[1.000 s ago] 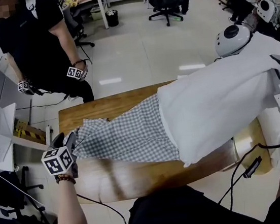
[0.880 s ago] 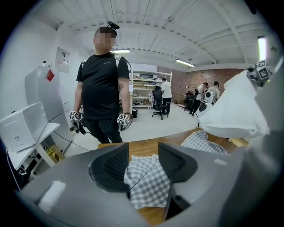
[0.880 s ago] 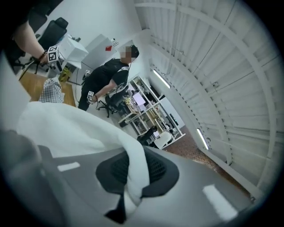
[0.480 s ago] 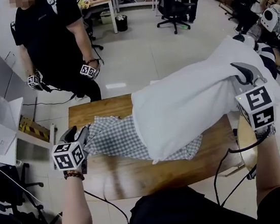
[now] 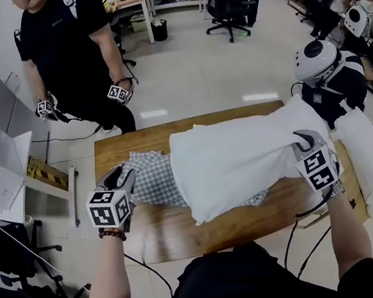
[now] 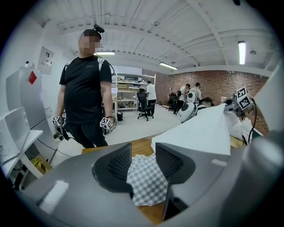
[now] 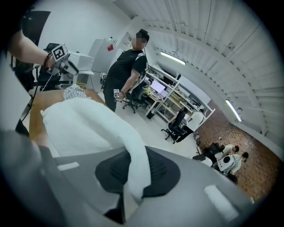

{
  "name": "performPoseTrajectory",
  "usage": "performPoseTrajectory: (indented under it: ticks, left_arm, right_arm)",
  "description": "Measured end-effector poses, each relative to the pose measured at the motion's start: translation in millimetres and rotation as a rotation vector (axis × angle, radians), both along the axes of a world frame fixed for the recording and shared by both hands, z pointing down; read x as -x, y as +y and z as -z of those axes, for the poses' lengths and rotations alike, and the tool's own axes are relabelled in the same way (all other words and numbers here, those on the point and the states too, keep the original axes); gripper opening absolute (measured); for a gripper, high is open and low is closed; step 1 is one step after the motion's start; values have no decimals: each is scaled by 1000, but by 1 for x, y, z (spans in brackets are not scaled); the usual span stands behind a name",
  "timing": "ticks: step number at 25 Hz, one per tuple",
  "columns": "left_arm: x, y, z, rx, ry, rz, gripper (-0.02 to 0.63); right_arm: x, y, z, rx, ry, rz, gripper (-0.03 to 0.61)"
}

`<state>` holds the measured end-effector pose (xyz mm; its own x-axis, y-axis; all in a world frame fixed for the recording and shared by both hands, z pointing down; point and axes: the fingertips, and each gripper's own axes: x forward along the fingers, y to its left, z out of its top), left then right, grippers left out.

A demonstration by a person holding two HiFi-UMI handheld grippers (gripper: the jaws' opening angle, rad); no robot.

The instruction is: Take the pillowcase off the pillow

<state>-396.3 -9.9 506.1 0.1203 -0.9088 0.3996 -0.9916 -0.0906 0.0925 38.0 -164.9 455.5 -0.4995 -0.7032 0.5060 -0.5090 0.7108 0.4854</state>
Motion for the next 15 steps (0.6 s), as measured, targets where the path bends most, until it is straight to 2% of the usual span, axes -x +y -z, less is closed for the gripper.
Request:
performPoseTrajectory:
  ticks: [4, 7, 11, 15]
  left_arm:
    - [-24, 0, 2, -12, 9, -25, 163]
    - [-49, 4, 7, -22, 4, -40, 158]
    - [-106, 8, 19, -40, -23, -63, 152]
    - [-173, 14, 33, -67, -67, -93, 149]
  right_arm:
    - [-26, -5, -41, 8, 93, -16, 61]
    - [-40, -5, -68, 17, 123, -15, 73]
    - [-66, 3, -85, -2, 202, 33, 147]
    - [-90, 26, -86, -18, 297, 135, 169]
